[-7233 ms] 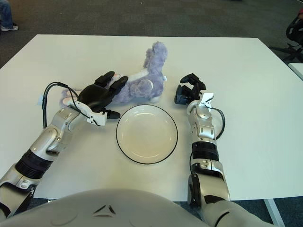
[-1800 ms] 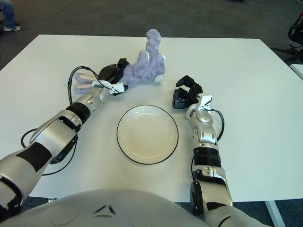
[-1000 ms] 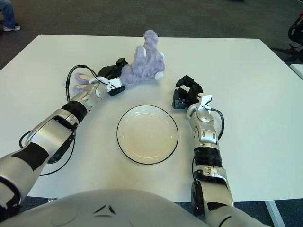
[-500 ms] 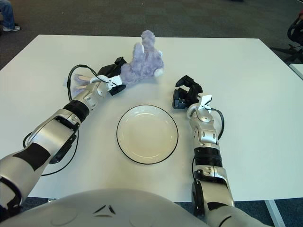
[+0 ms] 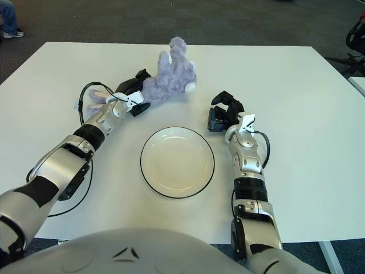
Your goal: Put the doll into the plate.
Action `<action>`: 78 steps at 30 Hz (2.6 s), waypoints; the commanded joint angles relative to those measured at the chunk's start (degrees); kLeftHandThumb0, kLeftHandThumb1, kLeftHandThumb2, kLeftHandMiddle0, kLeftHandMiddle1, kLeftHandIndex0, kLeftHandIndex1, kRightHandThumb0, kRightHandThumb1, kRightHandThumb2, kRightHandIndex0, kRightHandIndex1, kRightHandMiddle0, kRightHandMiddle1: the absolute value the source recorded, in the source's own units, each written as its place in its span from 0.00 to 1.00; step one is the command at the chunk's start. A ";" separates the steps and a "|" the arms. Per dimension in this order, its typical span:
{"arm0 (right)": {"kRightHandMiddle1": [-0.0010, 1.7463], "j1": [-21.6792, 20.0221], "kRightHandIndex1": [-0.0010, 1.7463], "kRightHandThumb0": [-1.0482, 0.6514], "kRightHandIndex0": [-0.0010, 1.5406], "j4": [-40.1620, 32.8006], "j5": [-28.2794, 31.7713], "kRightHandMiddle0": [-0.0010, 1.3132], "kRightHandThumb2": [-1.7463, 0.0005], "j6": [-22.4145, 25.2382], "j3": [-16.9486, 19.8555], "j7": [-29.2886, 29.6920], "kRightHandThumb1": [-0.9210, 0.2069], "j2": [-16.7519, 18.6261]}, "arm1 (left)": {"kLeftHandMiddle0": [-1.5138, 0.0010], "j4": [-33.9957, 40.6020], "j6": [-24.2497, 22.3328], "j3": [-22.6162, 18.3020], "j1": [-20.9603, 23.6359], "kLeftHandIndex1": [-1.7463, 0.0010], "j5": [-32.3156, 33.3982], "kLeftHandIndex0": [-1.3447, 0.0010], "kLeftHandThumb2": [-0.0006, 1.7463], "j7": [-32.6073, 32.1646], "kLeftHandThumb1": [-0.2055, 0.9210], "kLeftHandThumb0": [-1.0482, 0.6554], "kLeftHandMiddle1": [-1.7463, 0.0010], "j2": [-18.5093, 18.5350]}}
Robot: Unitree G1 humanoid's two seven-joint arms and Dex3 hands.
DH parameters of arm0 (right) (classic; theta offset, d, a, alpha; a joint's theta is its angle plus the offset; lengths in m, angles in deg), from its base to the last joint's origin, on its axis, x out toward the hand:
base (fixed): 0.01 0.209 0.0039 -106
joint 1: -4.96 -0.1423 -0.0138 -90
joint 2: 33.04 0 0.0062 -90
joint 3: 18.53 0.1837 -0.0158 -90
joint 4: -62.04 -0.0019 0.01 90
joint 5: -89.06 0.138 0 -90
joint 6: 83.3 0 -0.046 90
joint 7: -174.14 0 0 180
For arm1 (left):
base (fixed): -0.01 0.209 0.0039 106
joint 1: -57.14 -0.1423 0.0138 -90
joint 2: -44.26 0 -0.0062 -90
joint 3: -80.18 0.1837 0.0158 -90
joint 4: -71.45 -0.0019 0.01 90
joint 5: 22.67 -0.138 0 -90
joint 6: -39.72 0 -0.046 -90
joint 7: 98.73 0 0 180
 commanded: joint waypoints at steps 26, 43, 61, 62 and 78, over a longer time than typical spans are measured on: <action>1.00 0.11 0.99 0.61 0.56 0.79 -0.58 0.49 0.02 1.55 -0.15 0.41 0.84 -0.47 | 0.34 7.52 0.77 0.25 -9.50 0.00 -2.31 0.44 1.00 -7.70 0.06 0.62 0.13 1.92; 1.00 -0.04 1.00 0.61 0.55 1.27 -0.24 0.49 0.03 1.15 0.00 0.03 0.83 -0.42 | 0.34 12.29 1.24 -1.38 -11.69 0.00 -2.49 0.45 1.00 -10.43 0.06 0.62 0.12 2.59; 1.00 -0.39 1.00 0.61 0.55 2.21 -0.59 0.49 0.03 0.88 0.03 0.18 0.83 -0.47 | 0.36 22.16 1.51 -4.20 -15.82 0.00 -1.88 0.47 1.00 -9.26 0.08 0.62 0.08 3.79; 1.00 -0.39 1.00 0.61 0.55 2.24 -0.59 0.49 0.03 0.86 0.03 0.20 0.83 -0.45 | 0.36 23.23 1.37 -4.25 -16.18 0.00 -2.10 0.47 1.00 -9.24 0.09 0.62 0.08 4.03; 1.00 -0.57 1.00 0.61 0.55 2.76 -0.91 0.49 0.03 0.33 -0.21 0.11 0.83 -0.63 | 0.36 30.72 2.34 -5.03 -19.10 0.00 -3.20 0.47 1.00 -9.45 0.09 0.62 0.08 5.37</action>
